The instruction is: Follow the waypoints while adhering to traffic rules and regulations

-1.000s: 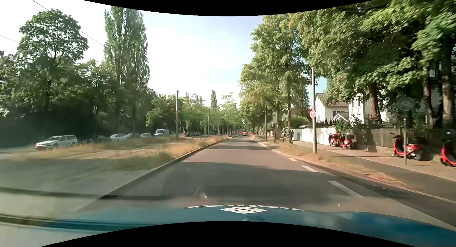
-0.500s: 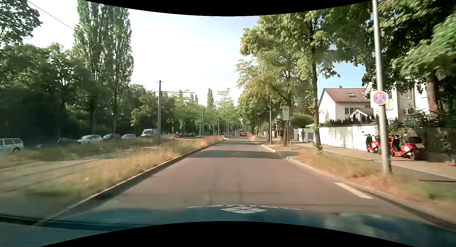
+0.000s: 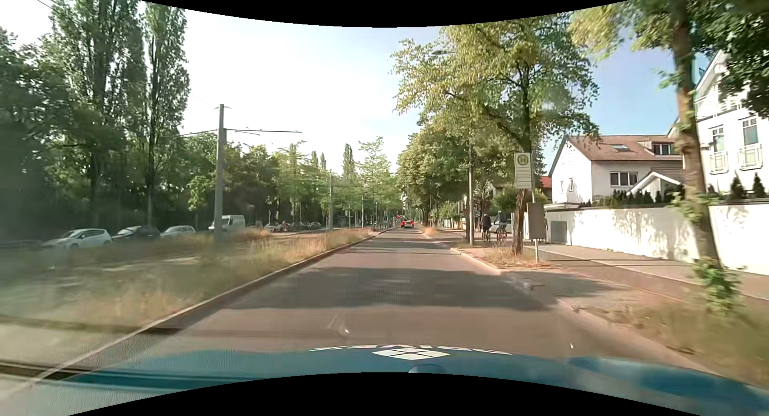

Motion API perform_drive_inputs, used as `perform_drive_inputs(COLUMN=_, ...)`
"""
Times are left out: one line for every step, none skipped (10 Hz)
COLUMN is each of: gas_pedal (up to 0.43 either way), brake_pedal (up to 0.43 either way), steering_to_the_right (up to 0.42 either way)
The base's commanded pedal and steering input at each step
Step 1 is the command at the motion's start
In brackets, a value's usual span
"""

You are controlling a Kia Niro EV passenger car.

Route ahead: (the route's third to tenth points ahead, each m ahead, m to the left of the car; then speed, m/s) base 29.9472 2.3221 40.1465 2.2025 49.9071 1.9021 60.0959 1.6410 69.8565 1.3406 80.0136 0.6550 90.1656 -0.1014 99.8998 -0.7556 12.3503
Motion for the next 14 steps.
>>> perform_drive_inputs(gas_pedal=0.130, brake_pedal=0.000, steering_to_the_right=0.005)
perform_drive_inputs(gas_pedal=0.130, brake_pedal=0.000, steering_to_the_right=0.004)
perform_drive_inputs(gas_pedal=0.130, brake_pedal=0.000, steering_to_the_right=0.003)
perform_drive_inputs(gas_pedal=0.130, brake_pedal=0.000, steering_to_the_right=0.003)
perform_drive_inputs(gas_pedal=0.130, brake_pedal=0.000, steering_to_the_right=0.002)
perform_drive_inputs(gas_pedal=0.130, brake_pedal=0.000, steering_to_the_right=0.001)
perform_drive_inputs(gas_pedal=0.130, brake_pedal=0.000, steering_to_the_right=0.001)
perform_drive_inputs(gas_pedal=0.130, brake_pedal=0.000, steering_to_the_right=0.001)
perform_drive_inputs(gas_pedal=0.130, brake_pedal=0.000, steering_to_the_right=0.001)
perform_drive_inputs(gas_pedal=0.130, brake_pedal=0.000, steering_to_the_right=0.001)
perform_drive_inputs(gas_pedal=0.130, brake_pedal=0.000, steering_to_the_right=0.001)
perform_drive_inputs(gas_pedal=0.118, brake_pedal=0.000, steering_to_the_right=0.002)
perform_drive_inputs(gas_pedal=0.118, brake_pedal=0.000, steering_to_the_right=0.001)
perform_drive_inputs(gas_pedal=0.118, brake_pedal=0.000, steering_to_the_right=0.001)
